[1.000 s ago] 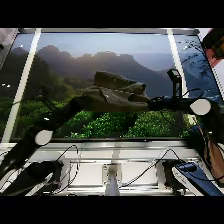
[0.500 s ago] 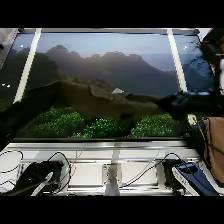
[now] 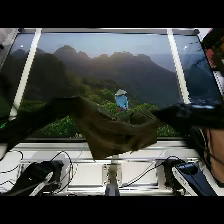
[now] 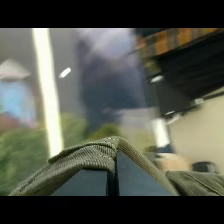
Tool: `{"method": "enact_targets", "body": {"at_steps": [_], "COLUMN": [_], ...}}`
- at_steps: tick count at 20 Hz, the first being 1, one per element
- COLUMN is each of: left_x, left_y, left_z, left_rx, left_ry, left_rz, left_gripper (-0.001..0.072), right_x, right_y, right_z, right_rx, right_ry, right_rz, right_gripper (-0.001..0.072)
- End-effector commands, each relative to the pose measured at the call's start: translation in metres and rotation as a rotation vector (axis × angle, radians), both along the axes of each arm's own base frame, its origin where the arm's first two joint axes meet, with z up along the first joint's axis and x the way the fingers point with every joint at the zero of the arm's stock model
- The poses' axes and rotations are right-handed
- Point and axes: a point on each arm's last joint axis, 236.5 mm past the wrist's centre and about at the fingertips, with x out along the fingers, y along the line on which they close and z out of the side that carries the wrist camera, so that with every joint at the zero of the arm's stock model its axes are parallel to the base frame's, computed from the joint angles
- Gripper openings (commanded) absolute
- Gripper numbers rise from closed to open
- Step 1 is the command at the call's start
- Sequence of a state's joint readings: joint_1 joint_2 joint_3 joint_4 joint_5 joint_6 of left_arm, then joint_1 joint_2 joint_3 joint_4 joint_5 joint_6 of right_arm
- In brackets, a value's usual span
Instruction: Fold the clothes and pants, and hang the long-sleeved shirts on hangers.
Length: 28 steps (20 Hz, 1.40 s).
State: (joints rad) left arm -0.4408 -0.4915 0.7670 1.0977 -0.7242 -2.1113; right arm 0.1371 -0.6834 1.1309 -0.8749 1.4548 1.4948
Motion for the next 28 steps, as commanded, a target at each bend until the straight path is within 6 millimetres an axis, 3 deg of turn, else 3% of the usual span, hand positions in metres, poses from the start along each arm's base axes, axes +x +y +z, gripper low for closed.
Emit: {"method": "enact_targets", "body": {"at_steps": [1,3,5,7,9,12,15,17,20,23,26,27,28], "left_x": [0.064,0.102,0.126,0.134,0.125,0.077,-0.007,-0.061,-0.105,-0.125,-0.106,-0.099,-0.096], "left_y": [-0.011,-0.013,-0.016,-0.018,-0.022,-0.034,-0.036,-0.031,-0.027,-0.015,-0.018,-0.02,-0.023], "left_z": [-0.07,-0.096,-0.119,-0.139,-0.155,-0.174,-0.201,-0.212,-0.222,-0.238,-0.255,-0.258,-0.258], "left_rx": [0.046,0.032,-0.021,-0.033,-0.003,0.128,0.295,0.373,0.444,0.524,0.503,0.49,0.476], "left_ry": [0.1,0.11,0.15,0.197,0.256,0.362,0.563,0.711,0.798,0.838,0.774,0.75,0.742], "left_rz": [0.086,0.159,0.225,0.252,0.222,0.036,-0.255,-0.42,-0.55,-0.59,-0.508,-0.481,-0.471], "left_gripper": [0.0029,0.003,0.003,0.003,0.0029,0.003,0.0029,0.003,0.003,0.003,0.003,0.0039,0.0041], "right_x": [0.061,0.107,0.148,0.174,0.177,0.139,0.082,0.057,0.018,-0.016,-0.02,-0.018,-0.016], "right_y": [-0.011,-0.018,-0.021,-0.025,-0.031,-0.045,-0.066,-0.081,-0.082,-0.08,-0.083,-0.084,-0.084], "right_z": [-0.092,-0.136,-0.156,-0.171,-0.188,-0.194,-0.195,-0.203,-0.21,-0.231,-0.275,-0.284,-0.289], "right_rx": [-0.057,-0.063,-0.045,-0.053,-0.075,-0.129,-0.188,-0.267,-0.283,-0.312,-0.359,-0.362,-0.363], "right_ry": [0.118,0.145,0.135,0.129,0.205,0.35,0.53,0.606,0.726,0.827,0.801,0.787,0.775], "right_rz": [-0.128,-0.236,-0.32,-0.362,-0.352,-0.188,-0.026,0.031,0.124,0.177,0.108,0.085,0.071], "right_gripper": [0.0021,0.0021,0.0021,0.0021,0.0021,0.0021,0.0021,0.0021,0.0022,0.0022,0.0024,0.0065,0.0202]}}
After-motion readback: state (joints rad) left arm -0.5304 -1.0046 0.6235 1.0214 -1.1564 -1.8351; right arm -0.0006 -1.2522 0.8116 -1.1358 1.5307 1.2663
